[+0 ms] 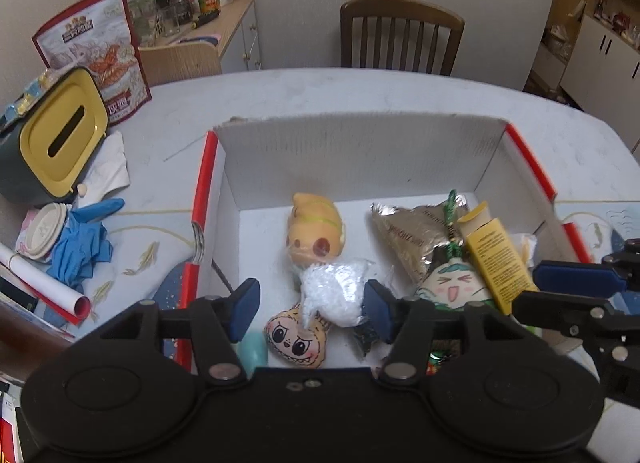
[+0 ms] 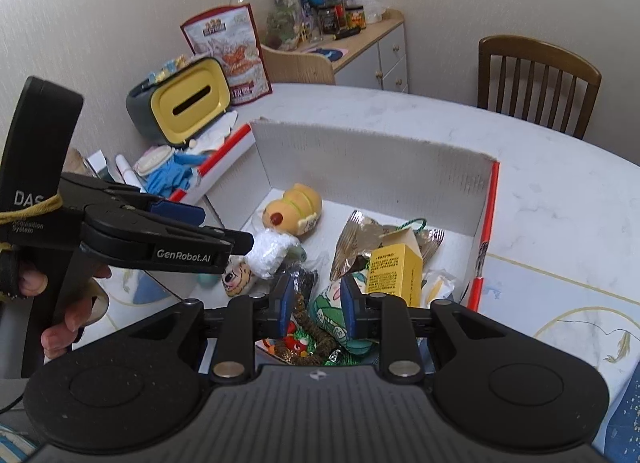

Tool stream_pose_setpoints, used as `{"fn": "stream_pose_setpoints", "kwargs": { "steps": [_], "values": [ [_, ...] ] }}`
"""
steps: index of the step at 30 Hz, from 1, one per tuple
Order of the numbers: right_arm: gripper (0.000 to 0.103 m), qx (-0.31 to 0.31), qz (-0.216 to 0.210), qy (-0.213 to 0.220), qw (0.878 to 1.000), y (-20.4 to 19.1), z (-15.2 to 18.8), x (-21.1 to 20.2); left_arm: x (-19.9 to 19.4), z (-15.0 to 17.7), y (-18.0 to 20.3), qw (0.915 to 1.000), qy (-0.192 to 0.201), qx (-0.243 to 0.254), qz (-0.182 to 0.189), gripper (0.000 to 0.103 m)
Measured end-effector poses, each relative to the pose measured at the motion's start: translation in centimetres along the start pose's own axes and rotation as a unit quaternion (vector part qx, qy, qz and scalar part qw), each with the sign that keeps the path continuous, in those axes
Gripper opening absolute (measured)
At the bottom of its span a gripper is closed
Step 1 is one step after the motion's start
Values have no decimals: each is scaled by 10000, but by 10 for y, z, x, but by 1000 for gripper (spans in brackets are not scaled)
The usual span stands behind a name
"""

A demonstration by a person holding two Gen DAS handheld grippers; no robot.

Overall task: Organize objects
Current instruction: 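Open the right tool to drop the bracelet while the left tool releases the sharpener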

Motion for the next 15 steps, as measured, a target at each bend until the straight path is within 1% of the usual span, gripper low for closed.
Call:
{"fn": "stream_pose_setpoints", "kwargs": {
  "steps": [5,8,10,13,14,15],
  "values": [
    [30,30,-22,205,9998,-2,-6,-15,-19,-4,5,9998,206,1,62,63],
    [30,-19,-19,292,9996,-4,-8,-23,-30,-6,9,9994,338,23,103,65],
    [30,-6,-17,349,9994,-5,-9,-29,-37,-6,11,9990,417,27,126,70],
    [30,28,-8,440,9990,-4,-10,-37,-47,-6,12,9985,529,20,146,74],
    [31,34,-3,470,9989,-4,-10,-40,-50,-6,12,9983,554,3,160,75],
    [37,49,0,499,9987,-4,-10,-43,-53,-5,12,9982,574,-12,164,76]
  ]
}}
Point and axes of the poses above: each gripper's, at about its wrist camera, not at the fingertips, and x roughly the way its jaws point, y to its right, z to its underside, the point moved 1 cm from there along x, roughly the way its jaws point, and after that the axes turned 11 degrees about y, right-handed, at the moved point
